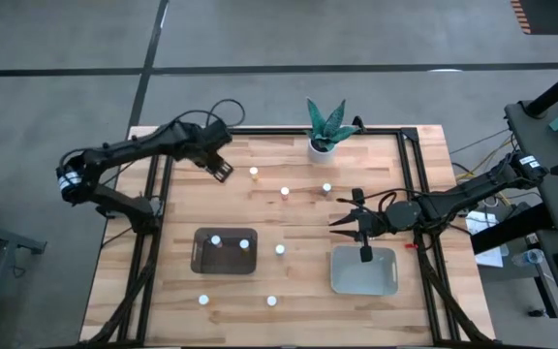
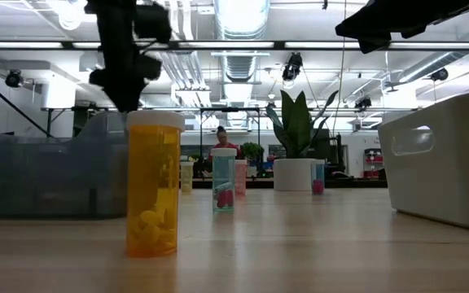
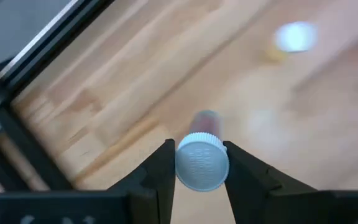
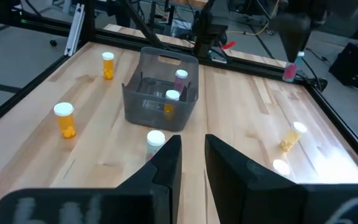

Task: Pick and place medicine bottles into bin by pill shape (circle, oval)
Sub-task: Put the top left blue capsule bottle into the gray bin

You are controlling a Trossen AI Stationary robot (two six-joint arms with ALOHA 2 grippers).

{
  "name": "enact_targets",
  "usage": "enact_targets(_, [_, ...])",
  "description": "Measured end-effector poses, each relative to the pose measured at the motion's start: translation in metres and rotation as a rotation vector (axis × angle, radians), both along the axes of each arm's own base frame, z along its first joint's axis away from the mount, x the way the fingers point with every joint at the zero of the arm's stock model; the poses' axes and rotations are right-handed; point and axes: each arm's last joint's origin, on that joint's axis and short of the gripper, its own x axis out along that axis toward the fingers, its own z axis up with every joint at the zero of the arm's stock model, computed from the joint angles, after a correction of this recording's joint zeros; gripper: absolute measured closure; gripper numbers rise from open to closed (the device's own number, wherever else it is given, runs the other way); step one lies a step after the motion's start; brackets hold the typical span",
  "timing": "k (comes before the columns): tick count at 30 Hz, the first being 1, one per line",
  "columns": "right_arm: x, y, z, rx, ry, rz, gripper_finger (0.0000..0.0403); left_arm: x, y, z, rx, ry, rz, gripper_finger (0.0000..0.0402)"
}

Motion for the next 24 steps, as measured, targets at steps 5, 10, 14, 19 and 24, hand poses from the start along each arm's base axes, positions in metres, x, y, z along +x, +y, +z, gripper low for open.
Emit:
enact_targets(5, [0.000, -0.001, 0.000, 0.038, -0.001, -0.037, 0.0339, 0.029, -0.034, 0.017, 0.044, -0.128, -0.161, 0.0306])
enact_targets(10, [0.000, -0.001, 0.000, 0.084, 0.001, -0.054, 0.0329, 0.056, -0.066, 0.032, 0.075, -0.268, -0.302, 0.0306])
enact_targets(14, [0.000, -0.001, 0.000, 0.106, 0.001, -0.068, 0.0299, 0.076, -0.091, 0.038, 0.099, -0.389, -0.404, 0.0306])
enact_targets(19, [0.000, -0.001, 0.001, 0.124, -0.004, -0.099, 0.0263, 0.098, -0.116, 0.040, 0.128, -0.501, -0.511, 0.0306])
enact_targets(24, [0.002, -0.001, 0.006, 0.127, -0.018, -0.113, 0.0229, 0.119, -0.136, 0.040, 0.171, -0.602, -0.610, 0.0306])
